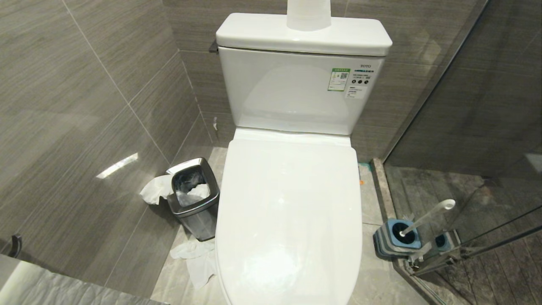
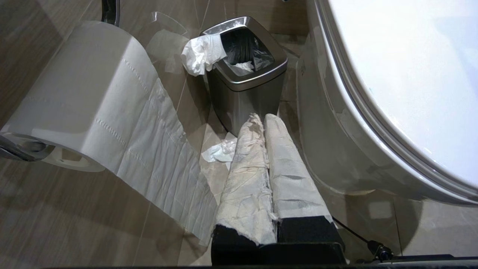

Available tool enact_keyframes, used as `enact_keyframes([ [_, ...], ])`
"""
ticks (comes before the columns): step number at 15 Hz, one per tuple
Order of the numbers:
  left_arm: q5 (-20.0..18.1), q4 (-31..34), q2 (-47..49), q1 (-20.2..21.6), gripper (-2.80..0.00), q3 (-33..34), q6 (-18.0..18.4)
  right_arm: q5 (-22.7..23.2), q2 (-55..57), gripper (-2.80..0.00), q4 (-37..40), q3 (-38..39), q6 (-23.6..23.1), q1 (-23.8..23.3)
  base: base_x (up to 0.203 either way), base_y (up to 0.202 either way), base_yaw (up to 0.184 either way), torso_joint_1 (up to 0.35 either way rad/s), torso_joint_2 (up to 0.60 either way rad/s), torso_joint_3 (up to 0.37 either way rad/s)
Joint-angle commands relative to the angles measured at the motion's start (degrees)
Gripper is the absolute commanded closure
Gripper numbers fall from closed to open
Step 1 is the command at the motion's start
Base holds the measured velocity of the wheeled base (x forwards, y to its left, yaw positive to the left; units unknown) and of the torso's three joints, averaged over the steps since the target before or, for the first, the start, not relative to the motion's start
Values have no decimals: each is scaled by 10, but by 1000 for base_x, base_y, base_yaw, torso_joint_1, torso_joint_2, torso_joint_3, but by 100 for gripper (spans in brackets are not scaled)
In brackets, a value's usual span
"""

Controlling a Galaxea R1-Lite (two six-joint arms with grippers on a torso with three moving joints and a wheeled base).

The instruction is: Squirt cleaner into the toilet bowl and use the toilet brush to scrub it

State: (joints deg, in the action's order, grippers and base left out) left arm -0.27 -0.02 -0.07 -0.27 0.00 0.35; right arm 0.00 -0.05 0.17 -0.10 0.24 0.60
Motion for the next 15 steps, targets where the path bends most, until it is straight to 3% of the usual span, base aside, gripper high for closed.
enact_keyframes([
  [1, 0, -1, 1, 0, 0, 0, 0, 0, 0, 0, 0, 0, 0, 0, 0, 0, 0, 0, 0, 0],
  [15, 0, -1, 1, 0, 0, 0, 0, 0, 0, 0, 0, 0, 0, 0, 0, 0, 0, 0, 0, 0],
])
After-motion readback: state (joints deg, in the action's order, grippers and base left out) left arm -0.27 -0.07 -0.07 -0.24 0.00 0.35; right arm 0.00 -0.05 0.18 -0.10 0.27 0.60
